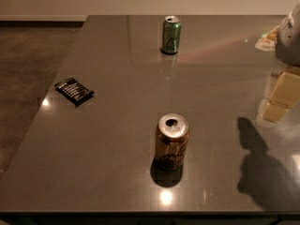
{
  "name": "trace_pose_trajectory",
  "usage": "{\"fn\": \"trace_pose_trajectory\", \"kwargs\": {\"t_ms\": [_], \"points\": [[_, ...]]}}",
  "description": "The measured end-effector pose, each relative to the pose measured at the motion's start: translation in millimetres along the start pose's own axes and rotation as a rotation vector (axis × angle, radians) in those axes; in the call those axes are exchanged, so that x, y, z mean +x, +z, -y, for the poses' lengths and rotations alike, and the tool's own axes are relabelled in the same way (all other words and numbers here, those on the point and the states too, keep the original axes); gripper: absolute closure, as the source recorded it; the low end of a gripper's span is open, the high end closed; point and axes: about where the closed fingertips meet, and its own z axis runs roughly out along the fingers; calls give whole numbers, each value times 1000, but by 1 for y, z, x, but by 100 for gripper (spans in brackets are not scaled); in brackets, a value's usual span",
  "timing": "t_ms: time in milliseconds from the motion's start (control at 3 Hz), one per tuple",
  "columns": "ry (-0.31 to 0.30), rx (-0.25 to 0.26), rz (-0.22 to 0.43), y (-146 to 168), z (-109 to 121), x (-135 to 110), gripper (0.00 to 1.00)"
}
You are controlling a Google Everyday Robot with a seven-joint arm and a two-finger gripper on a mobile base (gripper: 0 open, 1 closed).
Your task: Move orange can near rxbar chocolate
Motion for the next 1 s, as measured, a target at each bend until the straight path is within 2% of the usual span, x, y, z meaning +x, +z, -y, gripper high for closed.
{"fn": "trace_pose_trajectory", "kwargs": {"t_ms": [333, 667, 1000], "points": [[-1, 1, 3, -1, 0, -2, 0], [-19, -17, 51, 2, -2, -18, 0], [-59, -76, 135, 13, -17, -42, 0]]}}
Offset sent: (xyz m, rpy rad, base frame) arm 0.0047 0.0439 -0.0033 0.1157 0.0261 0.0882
